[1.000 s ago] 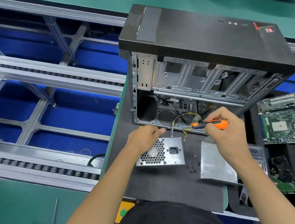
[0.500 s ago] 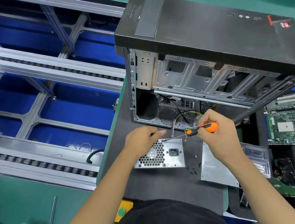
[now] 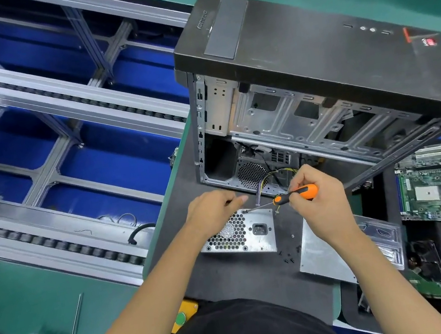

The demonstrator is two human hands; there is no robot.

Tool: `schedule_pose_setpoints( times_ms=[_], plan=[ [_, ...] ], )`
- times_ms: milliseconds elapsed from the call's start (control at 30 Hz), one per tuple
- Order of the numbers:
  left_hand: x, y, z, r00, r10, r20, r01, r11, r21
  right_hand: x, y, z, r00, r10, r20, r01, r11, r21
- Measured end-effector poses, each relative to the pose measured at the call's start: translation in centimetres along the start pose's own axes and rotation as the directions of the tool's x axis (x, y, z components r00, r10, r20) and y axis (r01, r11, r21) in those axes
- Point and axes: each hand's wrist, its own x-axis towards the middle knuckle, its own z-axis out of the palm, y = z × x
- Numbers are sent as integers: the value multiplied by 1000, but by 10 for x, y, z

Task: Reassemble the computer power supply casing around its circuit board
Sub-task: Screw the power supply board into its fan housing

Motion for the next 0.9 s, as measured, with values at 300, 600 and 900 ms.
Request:
schedule_pose_setpoints(
  times_ms=[300, 600, 900],
  plan=[
    [-1, -1, 3, 999, -1, -35, 1, 1000, -7, 6, -9, 3, 998, -34, 54, 42, 987, -155],
    [-3, 0, 0, 1000, -12, -14, 11, 998, -55, 22, -31, 7, 965, -127, 228, 214, 886, -412],
    [-4, 0, -2, 1000, -1, -10, 0, 994, -109, 41, -60, 11, 885, -180, 430, 415, 725, -550]
  ],
)
